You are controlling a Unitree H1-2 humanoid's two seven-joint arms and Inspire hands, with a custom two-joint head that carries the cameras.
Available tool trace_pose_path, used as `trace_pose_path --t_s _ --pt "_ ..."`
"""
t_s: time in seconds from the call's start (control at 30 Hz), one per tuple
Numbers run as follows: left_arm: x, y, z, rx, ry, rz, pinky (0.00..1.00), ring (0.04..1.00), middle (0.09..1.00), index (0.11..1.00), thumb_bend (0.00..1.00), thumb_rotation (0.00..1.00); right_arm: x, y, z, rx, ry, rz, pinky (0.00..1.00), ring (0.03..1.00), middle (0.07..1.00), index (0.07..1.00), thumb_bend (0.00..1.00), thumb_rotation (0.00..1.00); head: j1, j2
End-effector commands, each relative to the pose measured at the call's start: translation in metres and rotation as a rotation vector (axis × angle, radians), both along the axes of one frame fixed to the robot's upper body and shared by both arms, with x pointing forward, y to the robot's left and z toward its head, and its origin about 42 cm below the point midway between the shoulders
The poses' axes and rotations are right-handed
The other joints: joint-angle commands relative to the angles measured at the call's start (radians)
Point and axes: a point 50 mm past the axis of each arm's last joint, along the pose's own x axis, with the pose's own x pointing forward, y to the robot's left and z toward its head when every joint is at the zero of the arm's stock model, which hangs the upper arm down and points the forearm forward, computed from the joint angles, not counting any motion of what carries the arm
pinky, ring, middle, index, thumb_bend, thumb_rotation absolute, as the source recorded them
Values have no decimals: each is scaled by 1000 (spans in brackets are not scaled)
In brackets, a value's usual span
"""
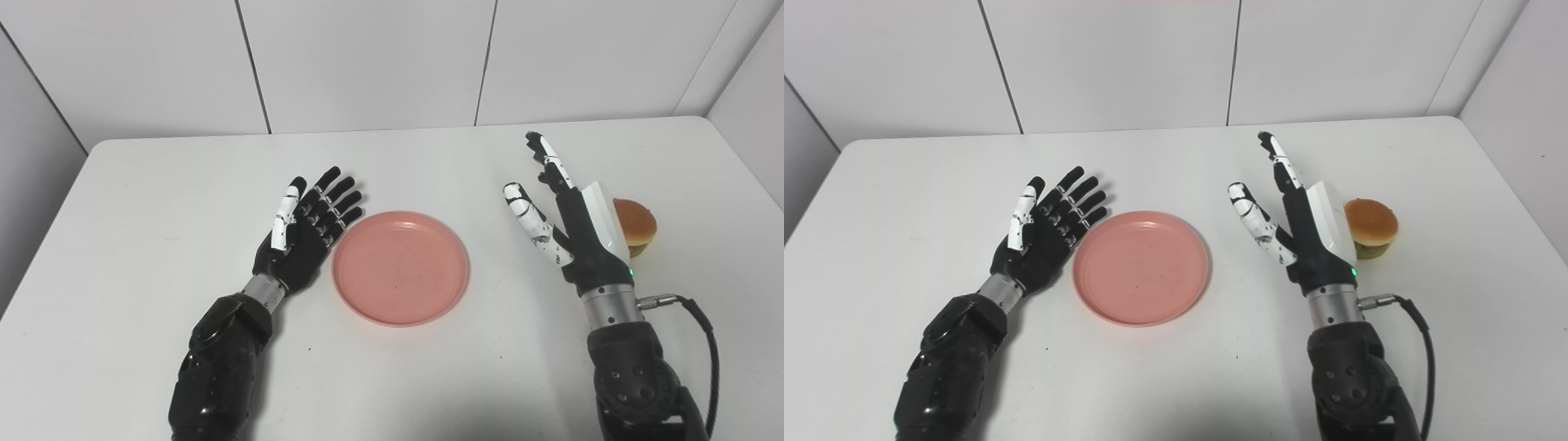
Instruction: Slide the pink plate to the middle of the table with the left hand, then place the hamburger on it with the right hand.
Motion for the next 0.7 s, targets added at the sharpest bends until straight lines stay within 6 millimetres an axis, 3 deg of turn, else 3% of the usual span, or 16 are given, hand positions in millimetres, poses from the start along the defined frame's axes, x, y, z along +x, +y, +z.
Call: trace_pose_path --t_s 0.0,0.1,0.17,0.3,0.47,0.67 --pt "-20 24 -51 70 202 45 962 928 933 938 386 1000 2 -8 23 -54 -121 -41 828 900 936 939 688 1000 -28 -6" --pt "-18 28 -53 66 203 45 971 941 944 946 389 1000 3 -20 30 -94 -128 -79 818 900 942 948 721 980 -53 -11" --pt "-16 34 -54 49 211 54 980 945 946 948 390 1000 4 -30 35 -134 -141 -137 811 898 940 940 744 966 -131 -22" --pt "-11 46 -58 35 210 49 980 947 955 958 392 1000 9 -48 41 -224 -139 -244 771 868 914 936 812 849 -193 -32" --pt "-5 57 -61 20 224 53 967 937 946 952 387 1000 10 -66 39 -302 -119 -333 774 877 923 952 873 773 -224 -38" --pt "5 71 -58 -9 245 88 955 927 938 936 385 1000 9 -85 35 -360 -71 -417 796 924 976 997 958 766 -258 -42"
